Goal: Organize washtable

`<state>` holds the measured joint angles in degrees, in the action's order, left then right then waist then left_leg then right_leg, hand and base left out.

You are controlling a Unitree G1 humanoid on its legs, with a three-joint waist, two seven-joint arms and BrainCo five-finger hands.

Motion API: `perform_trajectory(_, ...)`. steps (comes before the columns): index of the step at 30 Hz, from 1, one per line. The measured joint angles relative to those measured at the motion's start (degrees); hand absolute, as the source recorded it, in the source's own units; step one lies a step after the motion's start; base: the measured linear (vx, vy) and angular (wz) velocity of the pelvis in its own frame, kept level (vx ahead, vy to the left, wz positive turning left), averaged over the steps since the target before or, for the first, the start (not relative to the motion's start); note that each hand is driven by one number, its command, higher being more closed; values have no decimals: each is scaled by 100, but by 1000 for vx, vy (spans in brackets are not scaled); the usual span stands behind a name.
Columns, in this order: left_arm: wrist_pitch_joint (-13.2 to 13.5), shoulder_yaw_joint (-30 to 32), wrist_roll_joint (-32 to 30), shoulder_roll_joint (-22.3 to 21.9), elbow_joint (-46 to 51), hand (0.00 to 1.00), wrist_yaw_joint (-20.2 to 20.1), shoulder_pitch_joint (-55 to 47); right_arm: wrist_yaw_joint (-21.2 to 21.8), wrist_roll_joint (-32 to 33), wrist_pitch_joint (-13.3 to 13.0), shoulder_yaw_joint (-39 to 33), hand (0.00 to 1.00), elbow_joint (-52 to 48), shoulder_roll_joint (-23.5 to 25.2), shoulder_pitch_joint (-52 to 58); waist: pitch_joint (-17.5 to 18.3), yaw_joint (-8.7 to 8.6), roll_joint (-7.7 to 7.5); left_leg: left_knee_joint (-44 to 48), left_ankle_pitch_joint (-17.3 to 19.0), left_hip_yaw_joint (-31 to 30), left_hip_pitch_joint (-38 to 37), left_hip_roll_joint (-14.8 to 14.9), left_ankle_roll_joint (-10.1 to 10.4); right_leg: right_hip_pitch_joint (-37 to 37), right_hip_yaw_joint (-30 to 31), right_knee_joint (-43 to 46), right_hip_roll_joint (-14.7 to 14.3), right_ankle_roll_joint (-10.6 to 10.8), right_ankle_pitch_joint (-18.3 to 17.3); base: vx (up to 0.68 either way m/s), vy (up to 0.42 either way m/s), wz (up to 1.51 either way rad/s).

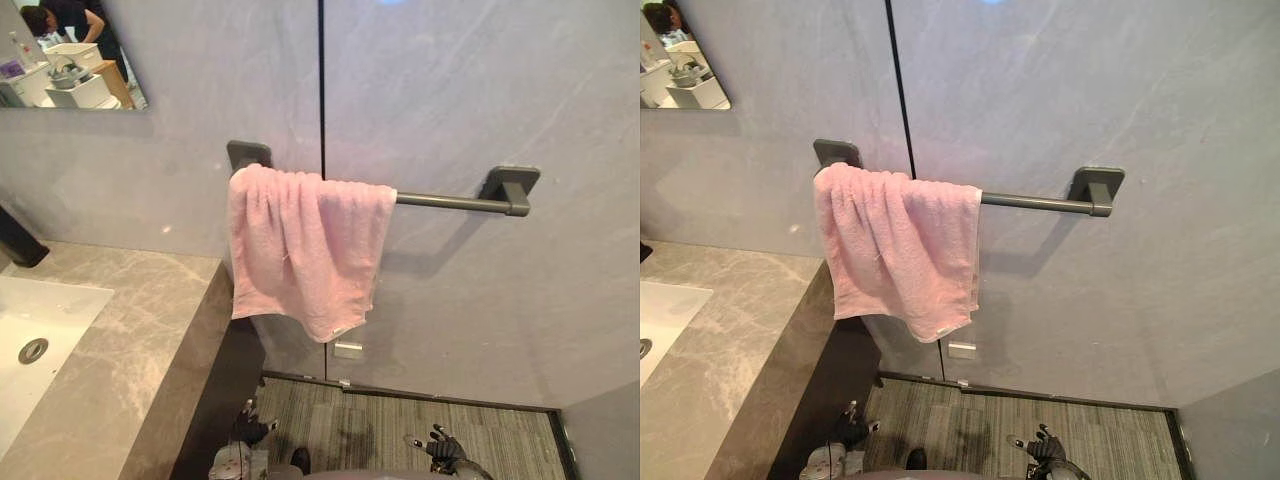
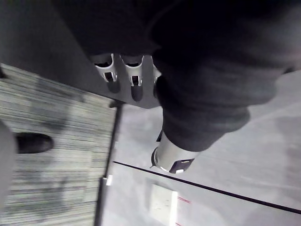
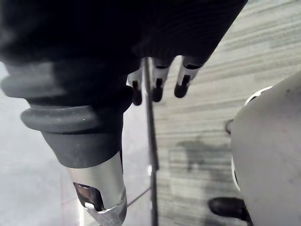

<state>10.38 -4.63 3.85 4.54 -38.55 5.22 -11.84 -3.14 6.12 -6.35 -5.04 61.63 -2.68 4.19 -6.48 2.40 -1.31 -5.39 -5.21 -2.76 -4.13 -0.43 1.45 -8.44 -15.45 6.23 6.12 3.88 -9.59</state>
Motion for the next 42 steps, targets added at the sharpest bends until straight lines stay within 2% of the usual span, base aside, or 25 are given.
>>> perform_trajectory(3,24,94,-50,-39,1761,0,7,-524,-51,-40,-3,53,0,-113,-12,44,-4,47,16,1,-9,-80,39,-52,0,-4,-41,-5,2,-5,14,11,-7,14)
perform_trajectory(6,44,256,-245,-66,2607,0,64,-613,-56,-155,-2,62,0,-393,-1,230,2,162,46,4,-7,-32,21,-50,1,-37,-26,-44,-6,-22,27,22,-17,-3)
perform_trajectory(9,125,303,-285,-128,3295,0,177,-625,-50,-201,1,192,0,-535,34,263,3,167,40,5,-6,-4,21,-37,3,-51,-26,-47,-9,-34,35,0,0,0)
perform_trajectory(12,130,307,-706,-229,4226,0,318,-624,-40,-223,-1,308,0,-681,48,313,10,174,16,7,21,121,-48,27,17,-133,40,-52,2,-45,42,-8,-13,-7)
perform_trajectory(15,147,322,-1111,-365,4754,0,510,-630,-36,-222,-2,309,0,-758,65,341,14,178,22,57,79,167,-23,50,15,-133,99,-47,-9,-49,44,-59,-20,-11)
perform_trajectory(19,146,497,-1249,-612,5134,0,738,-742,-21,-222,-5,425,0,-876,40,446,31,172,19,100,171,229,-12,57,4,-127,152,-41,-11,-50,43,-56,-10,-7)
perform_trajectory(24,146,544,-1267,-608,5587,0,903,-736,29,-221,-4,513,0,-877,38,539,107,176,-51,145,190,228,29,49,17,-124,145,-54,-8,-50,43,0,0,0)
perform_trajectory(31,146,758,-1350,-661,5711,0,1129,-712,83,-222,-4,534,0,-850,33,630,368,170,-14,145,169,230,32,42,-7,-130,162,-83,-10,-50,44,0,0,0)
perform_trajectory(35,154,763,-1236,-642,5695,0,1089,-710,109,-222,-1,535,0,-845,3,610,391,170,10,123,165,226,2,53,-9,-132,182,-81,-24,-61,51,-38,-21,-3)
perform_trajectory(39,154,783,-967,-201,5189,0,866,-570,133,-224,8,538,0,-840,-11,592,410,168,37,-32,118,191,-148,54,11,-131,229,-97,-87,-70,57,-52,-29,-6)
perform_trajectory(42,145,855,-898,-136,4905,0,815,-375,201,-224,14,543,0,-837,-17,580,409,164,33,-38,107,170,-137,50,13,-135,218,-148,-101,-80,65,-28,-11,1)
